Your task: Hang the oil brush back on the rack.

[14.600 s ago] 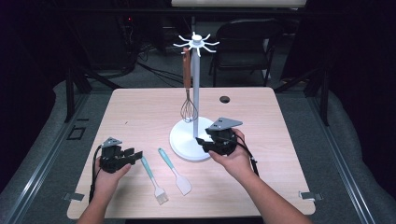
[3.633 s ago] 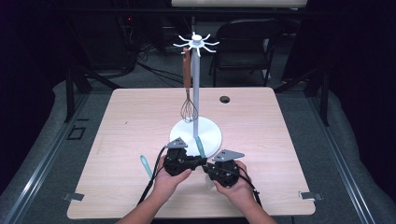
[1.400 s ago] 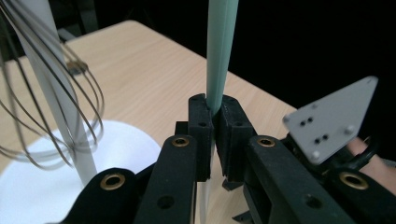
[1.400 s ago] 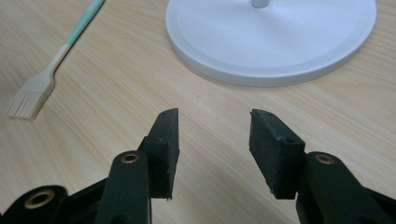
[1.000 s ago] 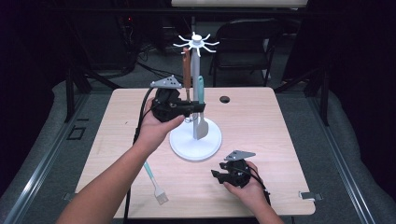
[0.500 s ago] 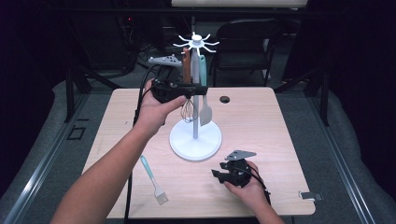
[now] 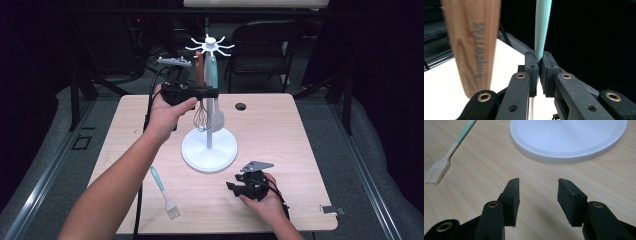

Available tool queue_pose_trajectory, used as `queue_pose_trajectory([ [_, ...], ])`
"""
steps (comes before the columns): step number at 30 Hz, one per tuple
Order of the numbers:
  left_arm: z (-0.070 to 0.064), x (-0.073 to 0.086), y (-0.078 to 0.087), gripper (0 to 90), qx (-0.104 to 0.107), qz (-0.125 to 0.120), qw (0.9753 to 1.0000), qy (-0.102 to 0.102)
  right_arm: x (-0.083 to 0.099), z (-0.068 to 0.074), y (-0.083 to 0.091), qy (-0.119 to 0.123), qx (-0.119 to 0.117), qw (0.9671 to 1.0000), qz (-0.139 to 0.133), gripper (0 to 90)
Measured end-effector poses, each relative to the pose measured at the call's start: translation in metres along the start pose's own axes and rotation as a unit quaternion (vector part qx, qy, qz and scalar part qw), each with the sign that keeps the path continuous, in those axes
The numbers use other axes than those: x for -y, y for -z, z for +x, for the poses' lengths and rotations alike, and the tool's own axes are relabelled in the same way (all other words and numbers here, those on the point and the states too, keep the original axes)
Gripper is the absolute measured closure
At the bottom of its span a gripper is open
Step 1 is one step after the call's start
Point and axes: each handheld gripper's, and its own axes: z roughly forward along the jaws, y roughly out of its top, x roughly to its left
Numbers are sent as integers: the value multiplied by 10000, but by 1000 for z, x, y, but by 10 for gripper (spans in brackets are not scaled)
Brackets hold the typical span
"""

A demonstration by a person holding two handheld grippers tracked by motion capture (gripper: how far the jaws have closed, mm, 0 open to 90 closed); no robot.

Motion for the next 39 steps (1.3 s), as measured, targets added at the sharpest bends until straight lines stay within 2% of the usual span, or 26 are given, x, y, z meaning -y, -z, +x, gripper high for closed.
queue_pose_trajectory([
  [3, -1, 0, -1, 848, -54, 0, 10000, -41, 0, 1, -1, -24, -21, 10000, -32, 526],
  [5, -4, 0, -2, 839, -169, 12, 9998, -99, 0, 1, -1, -25, 1, 10000, -25, 525],
  [8, -9, 2, -2, 730, -429, 27, 9988, -244, 0, 0, 0, 3, -5, 10000, 3, 525],
  [12, -12, 6, -1, 645, -565, 33, 9980, -279, 0, 0, 0, -9, -13, 10000, -19, 526],
  [18, -15, 15, 0, 593, -732, 122, 9966, -355, 0, 0, -1, 31, 25, 10000, 2, 526],
  [27, -12, 34, 5, 590, -808, 178, 9959, -363, 0, 0, 0, 34, 51, 10000, -62, 528],
  [31, -11, 45, 9, 589, -788, 167, 9961, -352, 0, -1, 0, 89, 68, 9998, -156, 528],
  [36, -9, 57, 14, 589, -808, 178, 9961, -311, 0, -2, 0, 240, 121, 9996, -112, 526],
  [39, -7, 64, 16, 590, -843, 220, 9957, -317, 0, -2, 0, 244, 117, 9995, -159, 523],
])
